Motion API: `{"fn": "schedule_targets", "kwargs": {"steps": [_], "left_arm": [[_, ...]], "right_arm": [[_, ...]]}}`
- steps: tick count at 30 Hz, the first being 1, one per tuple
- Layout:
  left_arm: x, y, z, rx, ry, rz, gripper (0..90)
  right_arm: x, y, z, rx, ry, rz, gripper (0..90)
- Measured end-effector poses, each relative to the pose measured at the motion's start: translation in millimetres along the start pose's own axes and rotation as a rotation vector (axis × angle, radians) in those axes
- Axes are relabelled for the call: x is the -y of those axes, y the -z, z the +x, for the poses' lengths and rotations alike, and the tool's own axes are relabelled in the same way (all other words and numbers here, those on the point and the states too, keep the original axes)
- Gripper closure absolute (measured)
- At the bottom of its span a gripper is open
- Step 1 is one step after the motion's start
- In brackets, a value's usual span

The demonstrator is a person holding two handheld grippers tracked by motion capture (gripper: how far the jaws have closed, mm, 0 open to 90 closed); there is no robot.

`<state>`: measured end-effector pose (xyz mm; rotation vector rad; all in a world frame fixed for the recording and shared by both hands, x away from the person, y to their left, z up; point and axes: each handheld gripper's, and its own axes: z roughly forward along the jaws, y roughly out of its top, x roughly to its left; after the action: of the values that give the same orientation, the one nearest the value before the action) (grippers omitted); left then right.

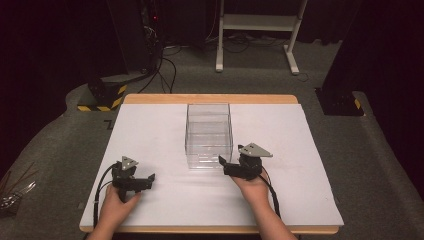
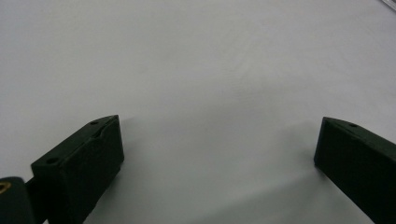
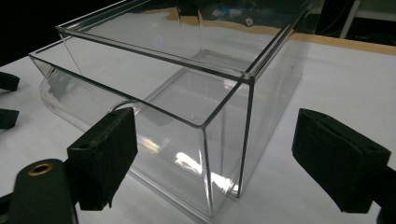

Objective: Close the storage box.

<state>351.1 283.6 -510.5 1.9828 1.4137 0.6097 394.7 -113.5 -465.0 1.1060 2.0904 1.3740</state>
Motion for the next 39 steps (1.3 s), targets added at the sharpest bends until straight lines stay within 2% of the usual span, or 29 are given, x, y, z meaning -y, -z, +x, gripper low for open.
{"fn": "schedule_targets", "kwargs": {"steps": [39], "left_arm": [[0.0, 0.0, -0.2, 0.002, 0.004, 0.001, 1.7]], "right_arm": [[-10.7, -26.8, -14.1, 0.052, -0.055, -0.011, 15.0]]}}
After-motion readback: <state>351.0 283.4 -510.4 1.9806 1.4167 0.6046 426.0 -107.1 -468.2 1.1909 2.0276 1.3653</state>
